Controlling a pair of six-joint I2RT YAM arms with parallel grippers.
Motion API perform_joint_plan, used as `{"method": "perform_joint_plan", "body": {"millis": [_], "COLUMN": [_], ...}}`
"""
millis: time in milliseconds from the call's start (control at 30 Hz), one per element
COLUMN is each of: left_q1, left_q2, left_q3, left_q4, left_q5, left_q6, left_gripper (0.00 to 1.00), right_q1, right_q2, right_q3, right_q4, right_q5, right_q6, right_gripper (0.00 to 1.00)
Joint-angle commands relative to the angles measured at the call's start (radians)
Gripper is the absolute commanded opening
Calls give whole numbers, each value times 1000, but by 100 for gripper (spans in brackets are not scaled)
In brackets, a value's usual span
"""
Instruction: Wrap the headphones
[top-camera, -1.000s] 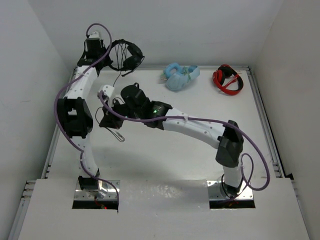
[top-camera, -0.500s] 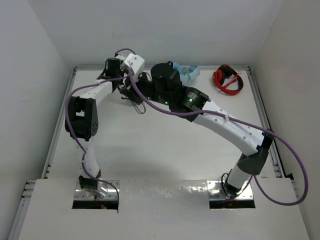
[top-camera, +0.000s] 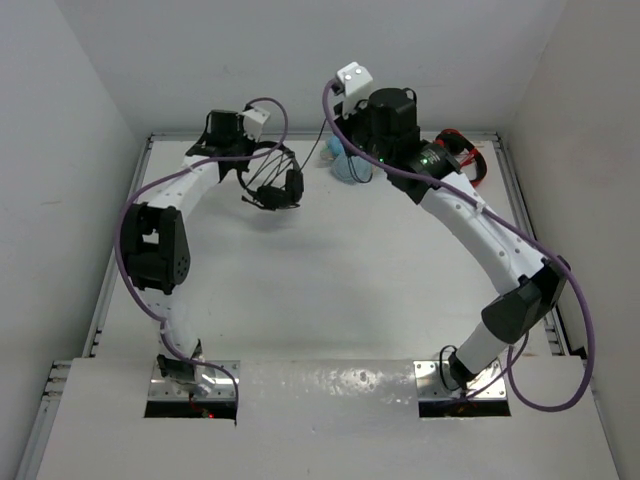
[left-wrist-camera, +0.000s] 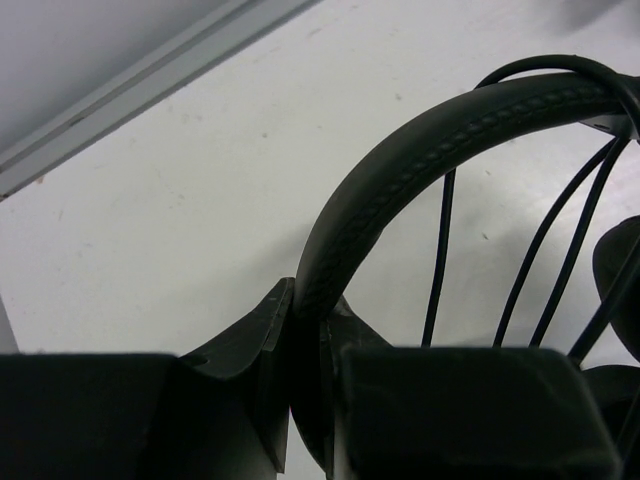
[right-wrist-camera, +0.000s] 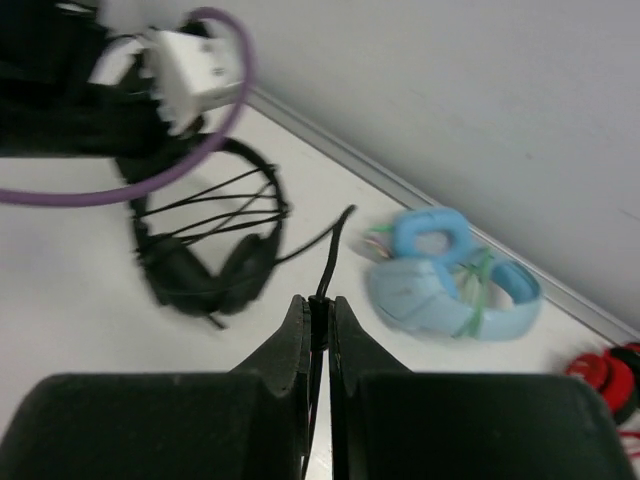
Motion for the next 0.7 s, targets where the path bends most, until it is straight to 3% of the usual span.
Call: {"method": "perform_joint_plan", "body": {"millis": [0, 100, 367, 667], "left_q1": [-39, -79, -159, -141], "left_q2": [-69, -66, -46, -56], "left_q3": [52, 44, 35, 207], "left_q4": [-92, -126, -188, -379], "left_q5": [87, 84, 116, 384], "left_q6": [83, 114, 162, 29], "left_gripper": [0, 0, 0, 0], "right_q1": [-62, -122, -142, -242], "right_q2": [8, 51, 113, -14], "right_q3": [35, 113, 233, -163], "right_q4": [57, 55, 47, 210], "right_q5": [1, -34, -38, -13], "right_q6": [-2, 4, -15, 94], "right_gripper": [0, 0, 0, 0]}}
